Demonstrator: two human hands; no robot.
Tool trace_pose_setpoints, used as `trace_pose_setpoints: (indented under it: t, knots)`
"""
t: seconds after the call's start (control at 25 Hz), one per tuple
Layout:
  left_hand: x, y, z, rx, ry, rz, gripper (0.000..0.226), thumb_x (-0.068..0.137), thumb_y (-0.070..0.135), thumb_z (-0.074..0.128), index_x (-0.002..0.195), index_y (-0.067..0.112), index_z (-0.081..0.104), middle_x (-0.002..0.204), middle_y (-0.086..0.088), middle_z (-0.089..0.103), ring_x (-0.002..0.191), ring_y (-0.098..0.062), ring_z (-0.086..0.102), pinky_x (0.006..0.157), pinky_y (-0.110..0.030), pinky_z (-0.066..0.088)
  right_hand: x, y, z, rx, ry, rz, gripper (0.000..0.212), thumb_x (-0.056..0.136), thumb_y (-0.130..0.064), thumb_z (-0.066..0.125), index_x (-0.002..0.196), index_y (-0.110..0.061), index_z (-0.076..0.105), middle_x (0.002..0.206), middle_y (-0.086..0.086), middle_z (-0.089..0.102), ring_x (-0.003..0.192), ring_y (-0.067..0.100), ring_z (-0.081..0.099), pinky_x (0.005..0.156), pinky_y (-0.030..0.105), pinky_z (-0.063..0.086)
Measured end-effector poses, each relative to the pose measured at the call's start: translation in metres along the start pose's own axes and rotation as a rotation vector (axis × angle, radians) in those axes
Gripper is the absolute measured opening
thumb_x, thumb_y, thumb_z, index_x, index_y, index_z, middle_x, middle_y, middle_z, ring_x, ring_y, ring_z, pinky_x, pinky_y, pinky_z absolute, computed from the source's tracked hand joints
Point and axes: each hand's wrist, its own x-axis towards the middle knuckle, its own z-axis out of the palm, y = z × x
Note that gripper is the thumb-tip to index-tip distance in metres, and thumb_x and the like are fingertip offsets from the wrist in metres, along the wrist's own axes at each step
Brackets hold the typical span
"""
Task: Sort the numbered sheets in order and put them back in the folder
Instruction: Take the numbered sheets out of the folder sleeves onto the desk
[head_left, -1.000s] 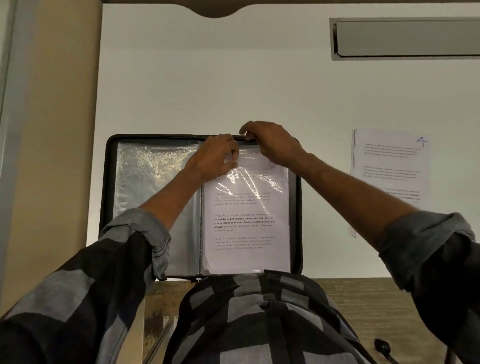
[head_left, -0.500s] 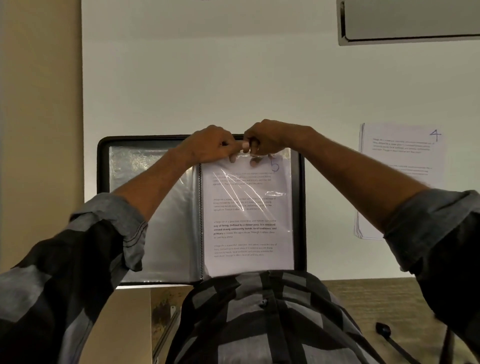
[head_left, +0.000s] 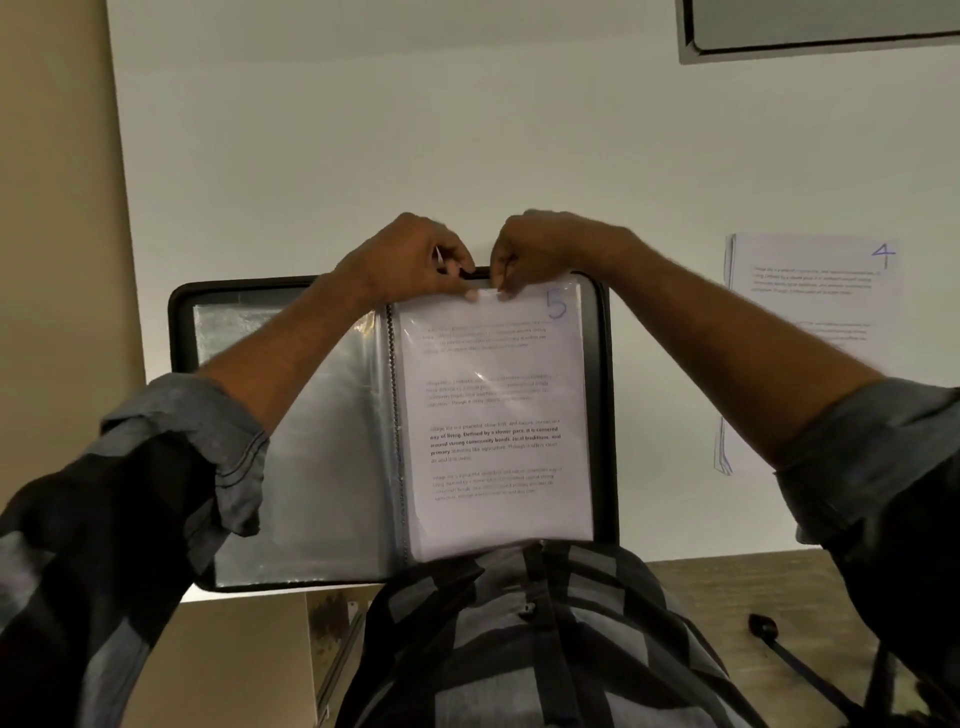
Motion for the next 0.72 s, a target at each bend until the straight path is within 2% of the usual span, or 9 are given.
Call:
trace_pose_setpoints:
  t: [0.08, 0.16, 0.28, 0.36, 0.44, 0.52, 0.6, 0.68, 0.72]
  knots:
    - [0.002, -0.007, -0.003, 0.021, 0.149, 0.011, 0.042, 0.070, 0.055, 0.087, 0.097, 0.024, 0.078, 0.094, 0.007, 0.071, 0.090, -0.010, 0.063, 0.083, -0.033, 0.052, 0.002, 0.008, -0.013, 0.066, 0.079, -0.007, 0.020, 0.086, -0.031, 0.079, 0.105, -0.025, 0.077, 0.097, -0.007, 0.063, 0.098, 0.017, 0.058, 0.086, 0.033, 0.046]
    - [0.004, -0.017, -0.006, 0.004, 0.225, -0.022, 0.055, 0.071, 0.063, 0.083, 0.111, 0.026, 0.074, 0.104, 0.007, 0.070, 0.099, -0.012, 0.062, 0.089, -0.033, 0.051, 0.007, 0.016, -0.024, 0.107, 0.197, -0.002, 0.020, 0.088, -0.030, 0.076, 0.107, -0.023, 0.075, 0.103, -0.005, 0.059, 0.103, 0.018, 0.058, 0.089, 0.035, 0.046]
    - [0.010, -0.029, -0.010, -0.163, 0.365, -0.108, 0.083, 0.072, 0.056, 0.087, 0.142, 0.030, 0.050, 0.129, 0.005, 0.062, 0.114, -0.007, 0.057, 0.097, -0.016, 0.044, 0.013, 0.025, -0.041, 0.166, 0.460, -0.010, 0.014, 0.092, -0.032, 0.068, 0.104, -0.026, 0.071, 0.113, -0.001, 0.061, 0.104, 0.016, 0.060, 0.082, 0.032, 0.044]
    - [0.012, -0.035, -0.012, -0.350, 0.478, -0.200, 0.089, 0.074, 0.046, 0.090, 0.146, 0.028, 0.041, 0.137, 0.002, 0.058, 0.116, -0.008, 0.057, 0.096, -0.012, 0.046, 0.016, 0.028, -0.053, 0.193, 0.620, -0.025, 0.014, 0.092, -0.034, 0.063, 0.102, -0.026, 0.069, 0.112, -0.003, 0.064, 0.102, 0.014, 0.062, 0.081, 0.032, 0.046]
    - [0.015, -0.042, -0.011, -0.587, 0.485, -0.263, 0.078, 0.078, 0.034, 0.089, 0.142, 0.014, 0.049, 0.131, -0.004, 0.066, 0.112, -0.015, 0.068, 0.096, -0.030, 0.057, 0.018, 0.032, -0.058, 0.302, 0.747, -0.025, 0.018, 0.089, -0.037, 0.062, 0.102, -0.027, 0.070, 0.110, -0.008, 0.065, 0.103, 0.008, 0.060, 0.088, 0.033, 0.049]
    - [0.013, -0.045, -0.007, -0.715, 0.439, -0.247, 0.059, 0.085, 0.019, 0.084, 0.136, 0.003, 0.059, 0.126, -0.009, 0.071, 0.111, -0.020, 0.071, 0.097, -0.043, 0.058, 0.022, 0.041, -0.051, 0.448, 0.904, -0.012, 0.031, 0.085, -0.041, 0.068, 0.113, -0.028, 0.069, 0.121, -0.011, 0.064, 0.114, 0.007, 0.058, 0.101, 0.035, 0.047]
    - [0.010, -0.043, -0.004, -0.774, 0.478, -0.221, 0.048, 0.088, 0.012, 0.079, 0.132, 0.001, 0.063, 0.124, -0.008, 0.072, 0.111, -0.020, 0.071, 0.097, -0.040, 0.058, 0.021, 0.053, -0.031, 0.615, 0.997, 0.029, 0.062, 0.085, -0.038, 0.075, 0.139, -0.016, 0.055, 0.139, -0.002, 0.054, 0.130, 0.017, 0.052, 0.111, 0.035, 0.042]
    - [0.012, -0.039, -0.004, -0.861, 0.564, -0.228, 0.043, 0.090, 0.009, 0.077, 0.129, -0.002, 0.064, 0.121, -0.007, 0.073, 0.109, -0.020, 0.072, 0.092, -0.034, 0.059, 0.011, 0.059, -0.009, 0.878, 0.887, 0.120, 0.080, 0.085, -0.034, 0.080, 0.150, -0.011, 0.038, 0.145, 0.004, 0.049, 0.129, 0.019, 0.054, 0.107, 0.030, 0.047]
    - [0.015, -0.037, -0.005, -0.893, 0.611, -0.240, 0.041, 0.090, 0.007, 0.076, 0.128, -0.003, 0.063, 0.119, -0.007, 0.074, 0.107, -0.021, 0.073, 0.090, -0.032, 0.059, 0.006, 0.060, 0.001, 0.972, 0.798, 0.162, 0.078, 0.086, -0.031, 0.081, 0.148, -0.012, 0.039, 0.141, 0.004, 0.054, 0.122, 0.016, 0.060, 0.102, 0.029, 0.052]
